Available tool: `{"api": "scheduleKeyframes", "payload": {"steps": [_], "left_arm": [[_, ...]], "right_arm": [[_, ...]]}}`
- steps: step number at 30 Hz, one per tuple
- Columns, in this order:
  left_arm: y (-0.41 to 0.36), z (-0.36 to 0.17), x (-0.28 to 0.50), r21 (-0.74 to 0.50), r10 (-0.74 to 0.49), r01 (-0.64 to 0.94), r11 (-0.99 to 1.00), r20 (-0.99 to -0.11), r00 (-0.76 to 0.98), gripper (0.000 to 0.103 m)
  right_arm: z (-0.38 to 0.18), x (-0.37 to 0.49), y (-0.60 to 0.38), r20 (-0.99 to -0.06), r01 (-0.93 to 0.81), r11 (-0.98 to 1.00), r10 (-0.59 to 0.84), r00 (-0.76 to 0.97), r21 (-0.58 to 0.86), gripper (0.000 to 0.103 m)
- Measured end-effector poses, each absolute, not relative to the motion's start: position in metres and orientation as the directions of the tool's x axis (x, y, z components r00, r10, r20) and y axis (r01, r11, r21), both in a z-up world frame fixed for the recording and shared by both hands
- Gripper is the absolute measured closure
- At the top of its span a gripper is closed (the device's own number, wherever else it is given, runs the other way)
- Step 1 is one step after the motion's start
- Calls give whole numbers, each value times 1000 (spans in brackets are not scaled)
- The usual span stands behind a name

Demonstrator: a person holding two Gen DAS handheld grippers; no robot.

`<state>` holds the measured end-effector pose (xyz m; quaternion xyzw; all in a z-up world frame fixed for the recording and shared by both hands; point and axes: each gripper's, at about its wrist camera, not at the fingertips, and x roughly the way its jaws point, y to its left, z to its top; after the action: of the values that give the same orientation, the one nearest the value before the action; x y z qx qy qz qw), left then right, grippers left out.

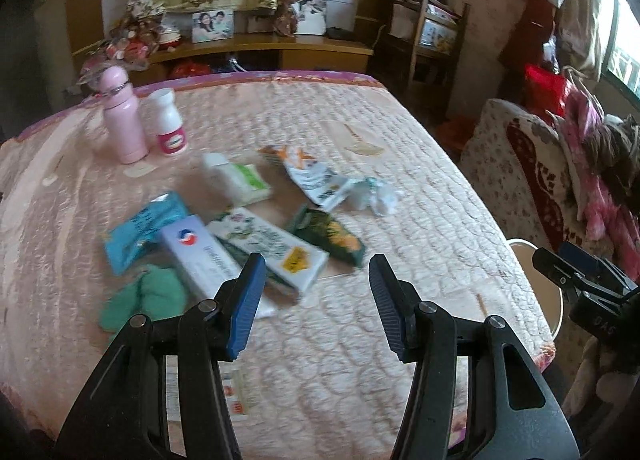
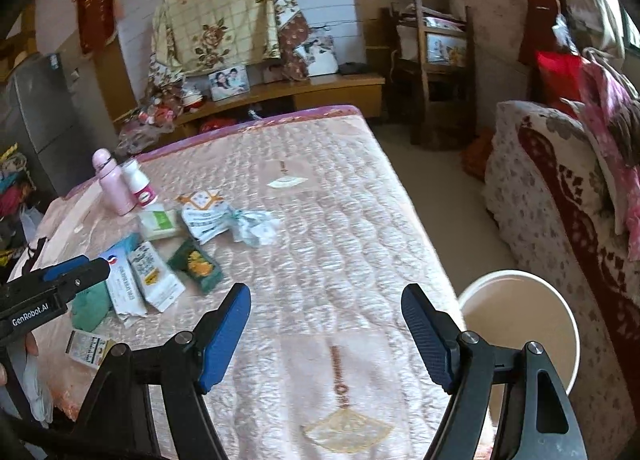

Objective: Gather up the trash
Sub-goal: 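Move both grippers back over the bed toward the remaining trash, then grasp the green towel with left gripper while right grasps white milk carton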

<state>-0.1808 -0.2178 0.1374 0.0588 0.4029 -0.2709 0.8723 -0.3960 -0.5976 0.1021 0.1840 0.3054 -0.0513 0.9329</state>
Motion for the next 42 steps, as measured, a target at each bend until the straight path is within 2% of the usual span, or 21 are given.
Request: {"api": "scheduleKeyframes", "payload": {"steps": [4,15,19,29,32,42], "left_arm": [[-186,138,-168,-139,-423,498,856,-742,520,51],[-87,139,-127,-135,-322,345,929,-755,571,51],[-71,128,-115,-152,-323,341,928,-786,527,51],[-93,74,-98,-137,-330,452,882,-863,382,50],[-102,62,-92,-107,-311,467,878,-870,384,50],[-116,52,-78,-109,-353,560,822,-868,349,45]], "right_arm": [[104,-387,-583,-582,173,932,48,812,317,27],[108,-355,-543,-584,75,943,137,800,324,26],[107,-340,-520,-587,5,943,203,784,332,26],[92,-307,-474,-603,-130,927,331,726,352,26],[88,-292,-464,-610,-172,917,370,701,359,26],[74,-213,-421,-682,-319,913,403,610,255,26]]}}
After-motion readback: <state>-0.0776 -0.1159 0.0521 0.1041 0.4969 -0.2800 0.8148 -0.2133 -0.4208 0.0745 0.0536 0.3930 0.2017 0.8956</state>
